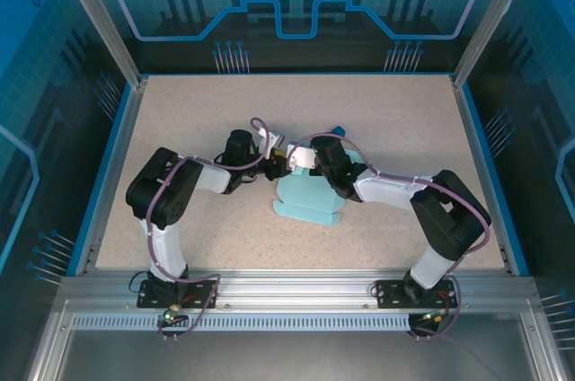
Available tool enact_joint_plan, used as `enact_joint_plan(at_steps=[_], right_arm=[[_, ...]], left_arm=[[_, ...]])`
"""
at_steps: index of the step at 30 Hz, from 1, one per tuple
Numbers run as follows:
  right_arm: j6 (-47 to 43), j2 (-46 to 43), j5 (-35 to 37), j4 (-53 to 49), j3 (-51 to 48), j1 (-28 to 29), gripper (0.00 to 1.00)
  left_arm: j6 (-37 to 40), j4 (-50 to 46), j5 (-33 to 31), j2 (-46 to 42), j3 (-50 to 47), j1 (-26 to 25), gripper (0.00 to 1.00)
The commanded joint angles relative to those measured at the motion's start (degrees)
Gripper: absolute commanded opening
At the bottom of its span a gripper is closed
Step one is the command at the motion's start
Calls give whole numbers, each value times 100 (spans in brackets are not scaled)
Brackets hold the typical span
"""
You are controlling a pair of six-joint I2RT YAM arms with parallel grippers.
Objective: Fold the paper box
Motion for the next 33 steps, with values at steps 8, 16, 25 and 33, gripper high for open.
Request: enact_joint_plan(at_steps=[8, 16, 25, 33], right_arm=[[304, -69, -591, -98, 230, 204, 0], [278, -72, -544, -354, 195, 235, 0], [1013, -124, -389, -641, 329, 426, 0], [1535, -251, -373, -880, 403, 371, 13]], left_arm=[[-127, -179, -405, -159, 244, -53, 46], [-56, -420, -887, -248, 235, -85, 37], [-216, -626, -2348, -327, 185, -272, 14], [134, -461, -2614, -468, -35, -470, 3]])
